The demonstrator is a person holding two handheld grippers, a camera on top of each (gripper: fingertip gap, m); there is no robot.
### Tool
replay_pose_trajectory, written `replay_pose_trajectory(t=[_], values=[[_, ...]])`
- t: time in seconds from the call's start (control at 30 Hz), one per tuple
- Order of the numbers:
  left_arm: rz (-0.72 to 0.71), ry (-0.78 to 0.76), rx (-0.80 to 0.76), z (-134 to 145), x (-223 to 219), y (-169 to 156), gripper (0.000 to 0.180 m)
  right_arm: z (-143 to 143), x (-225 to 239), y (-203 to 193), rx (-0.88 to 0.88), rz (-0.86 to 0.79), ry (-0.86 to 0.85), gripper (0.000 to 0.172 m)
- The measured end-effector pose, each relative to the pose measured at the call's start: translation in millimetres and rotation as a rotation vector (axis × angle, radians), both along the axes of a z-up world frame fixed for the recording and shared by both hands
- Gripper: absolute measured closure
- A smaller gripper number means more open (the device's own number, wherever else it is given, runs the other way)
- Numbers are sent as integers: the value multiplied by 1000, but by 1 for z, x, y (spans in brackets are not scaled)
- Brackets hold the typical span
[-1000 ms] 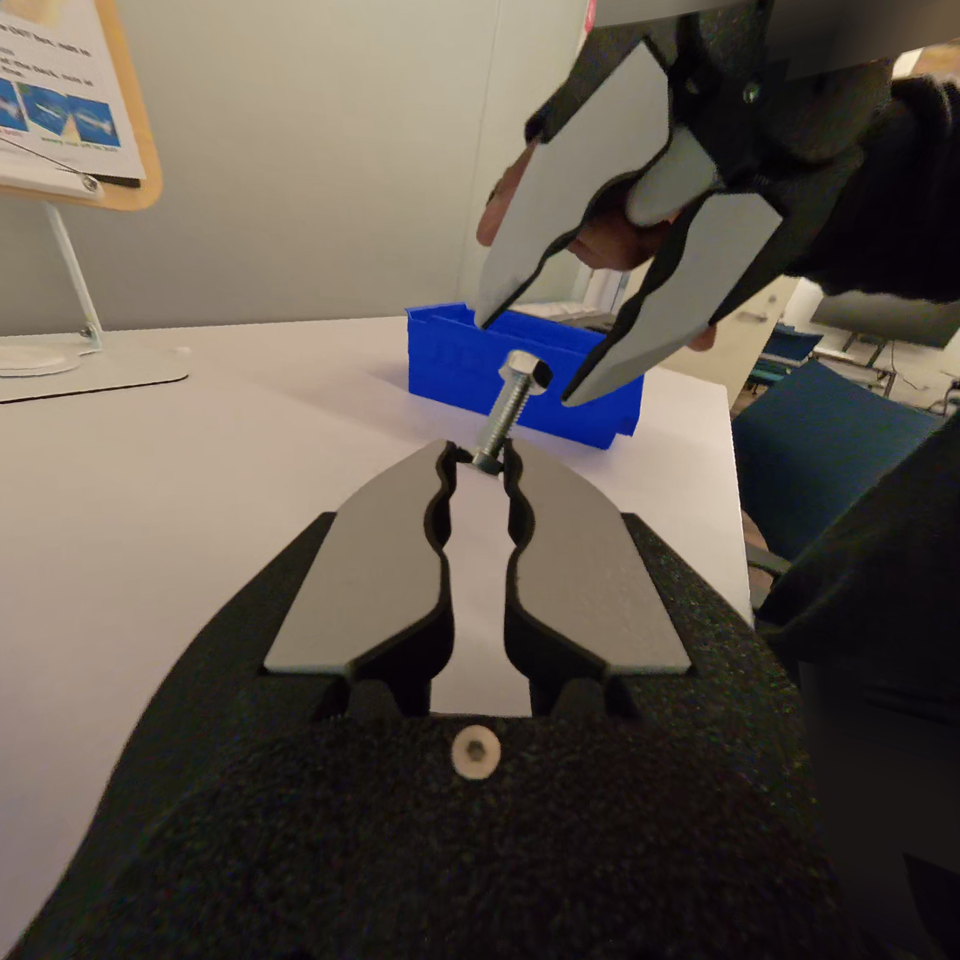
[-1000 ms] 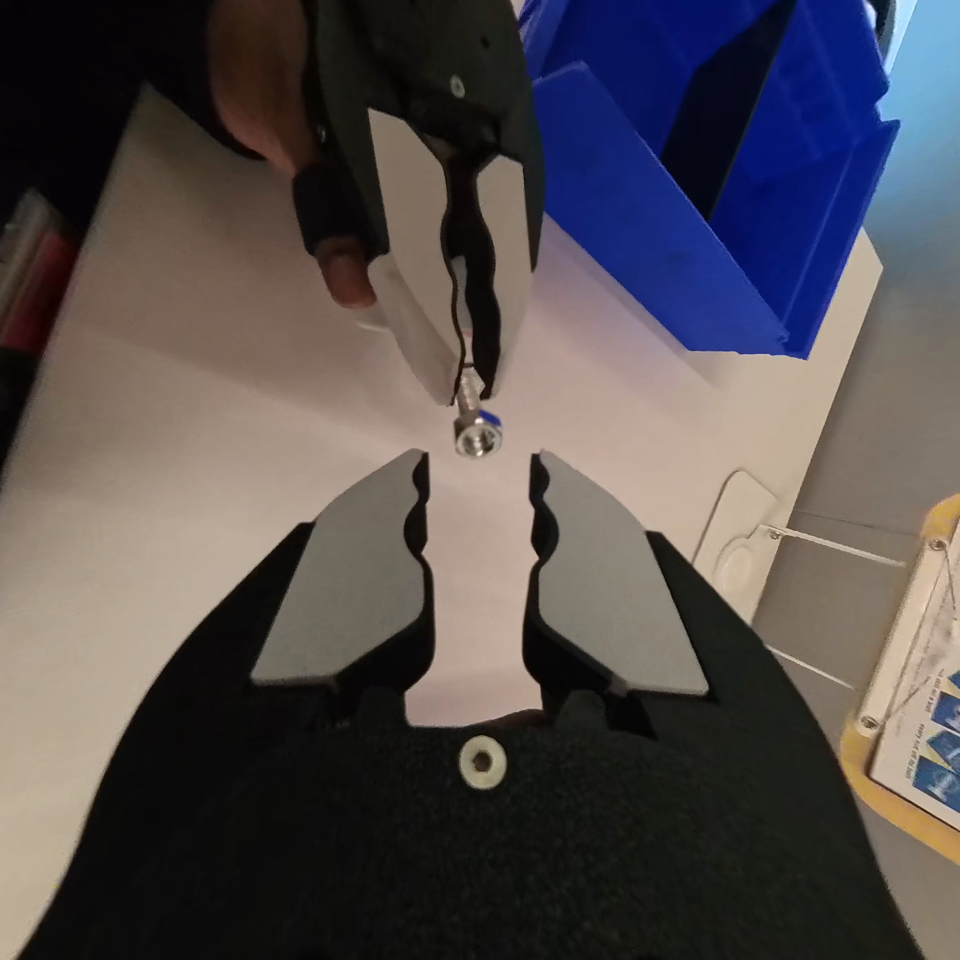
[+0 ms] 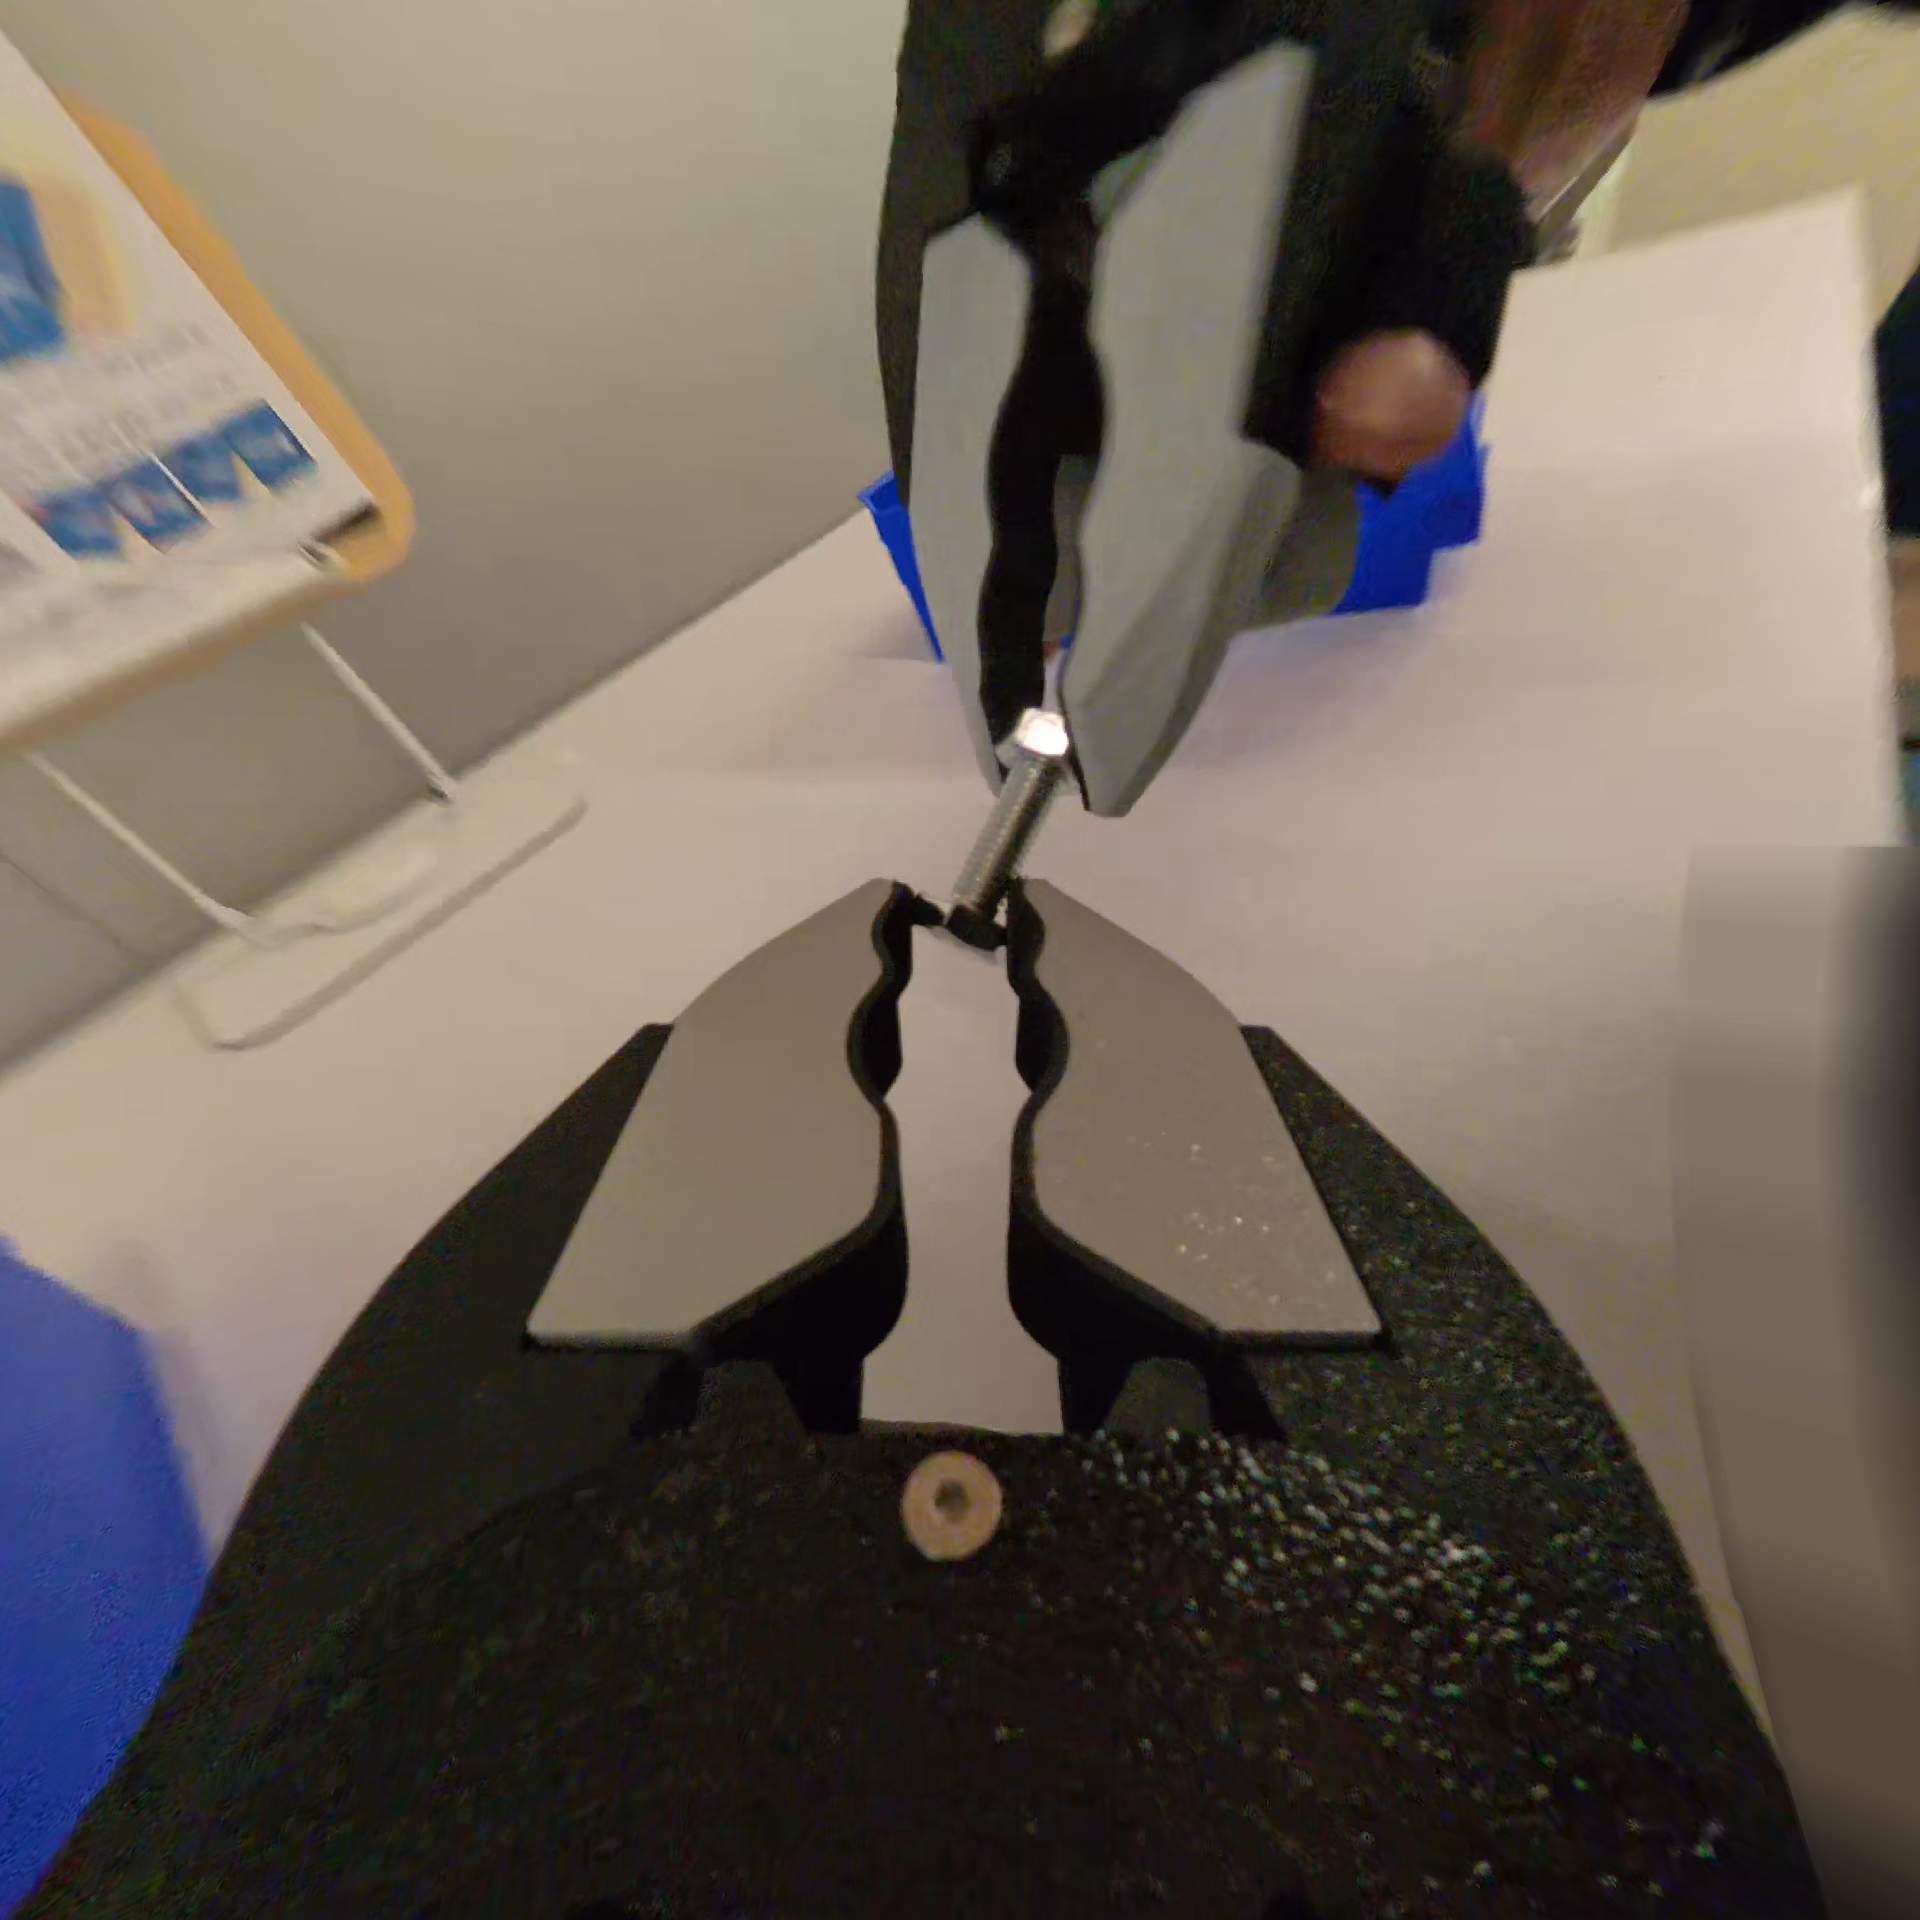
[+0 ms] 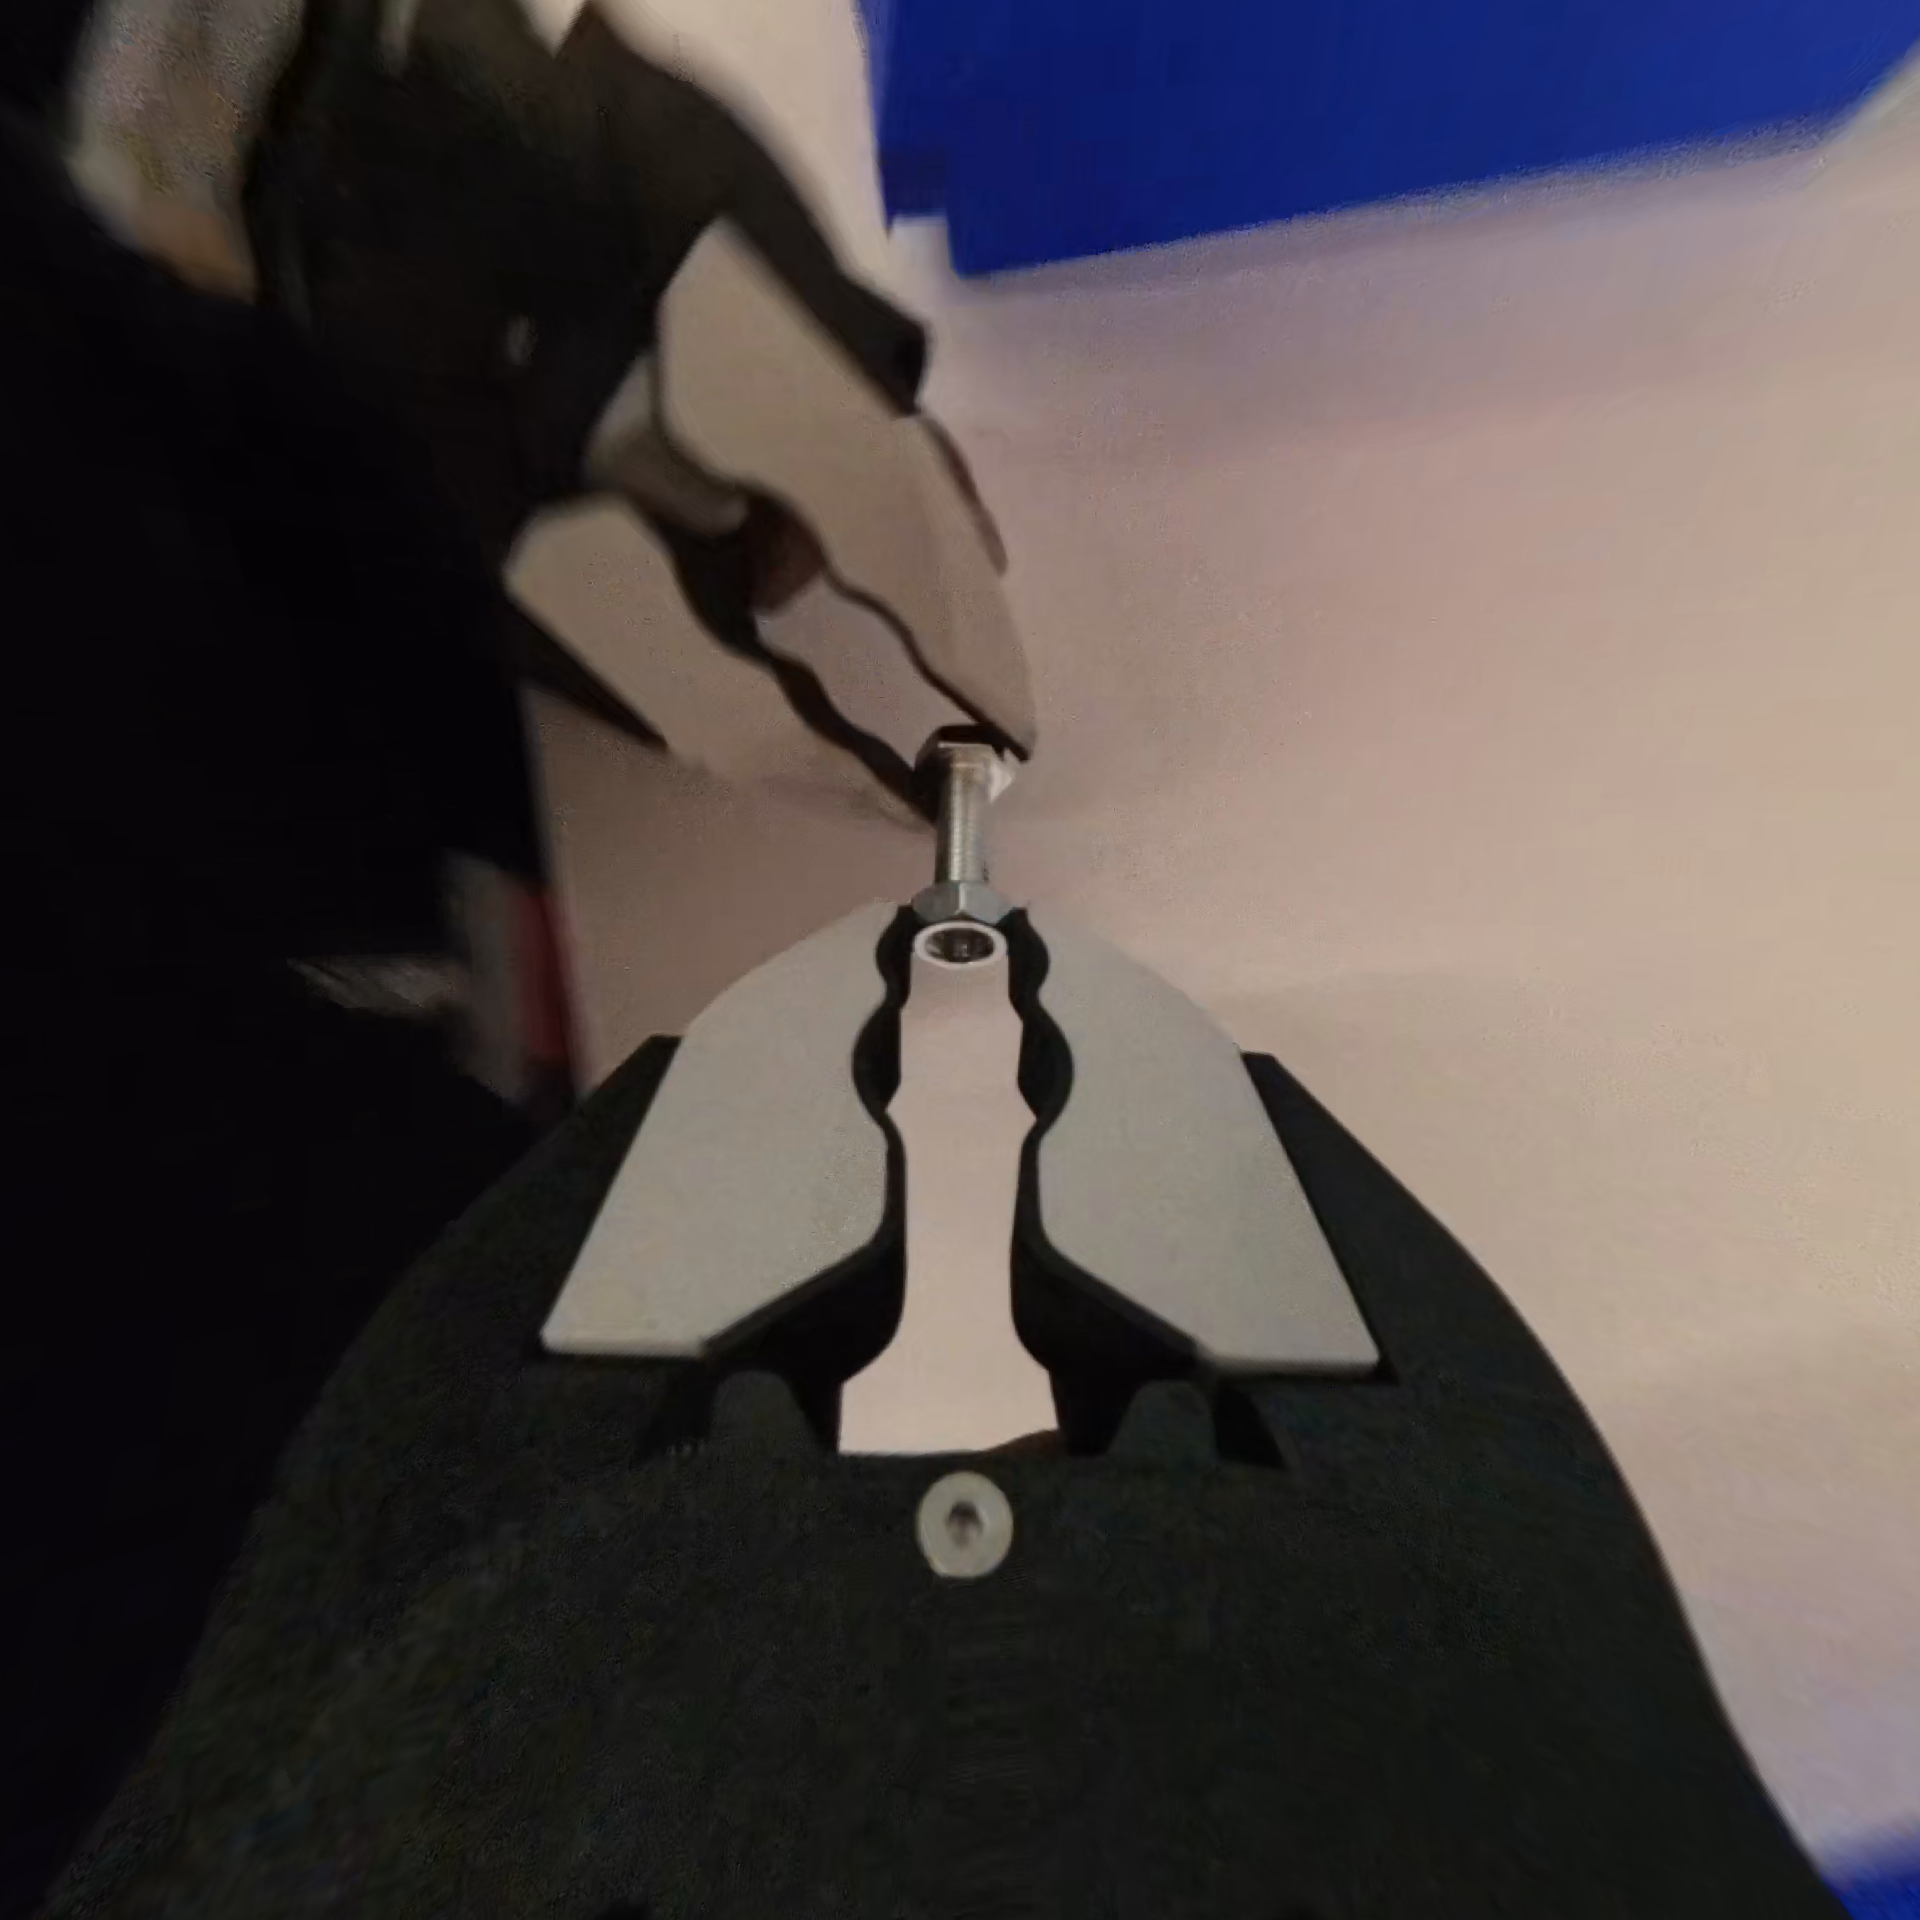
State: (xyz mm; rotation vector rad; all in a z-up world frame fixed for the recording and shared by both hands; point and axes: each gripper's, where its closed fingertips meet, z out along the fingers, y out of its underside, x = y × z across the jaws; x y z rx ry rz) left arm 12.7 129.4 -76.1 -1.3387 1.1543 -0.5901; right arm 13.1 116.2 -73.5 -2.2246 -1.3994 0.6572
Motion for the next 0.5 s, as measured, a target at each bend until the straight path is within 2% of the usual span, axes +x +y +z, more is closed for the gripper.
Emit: replay_pose_trajectory(t=[0.07,0.13,0.23,0.3,0.37,0.43,0.5], values=[[10,3,56,3,-2,0,164,4,-2,-2,-204,-132,159,154],[-24,-46,-35,5,0,-1,164,8,-3,-2,-195,-116,238,149],[-44,-101,-185,3,-1,4,164,9,4,3,120,8,161,135],[-65,-120,-255,2,0,5,164,8,11,8,397,121,38,131],[-84,-110,-297,0,2,5,164,8,13,9,583,217,-57,130],[-104,-76,-309,-4,6,3,164,6,12,9,646,256,-85,133],[-118,-44,-293,-5,10,-1,164,2,10,7,631,257,-75,151]])
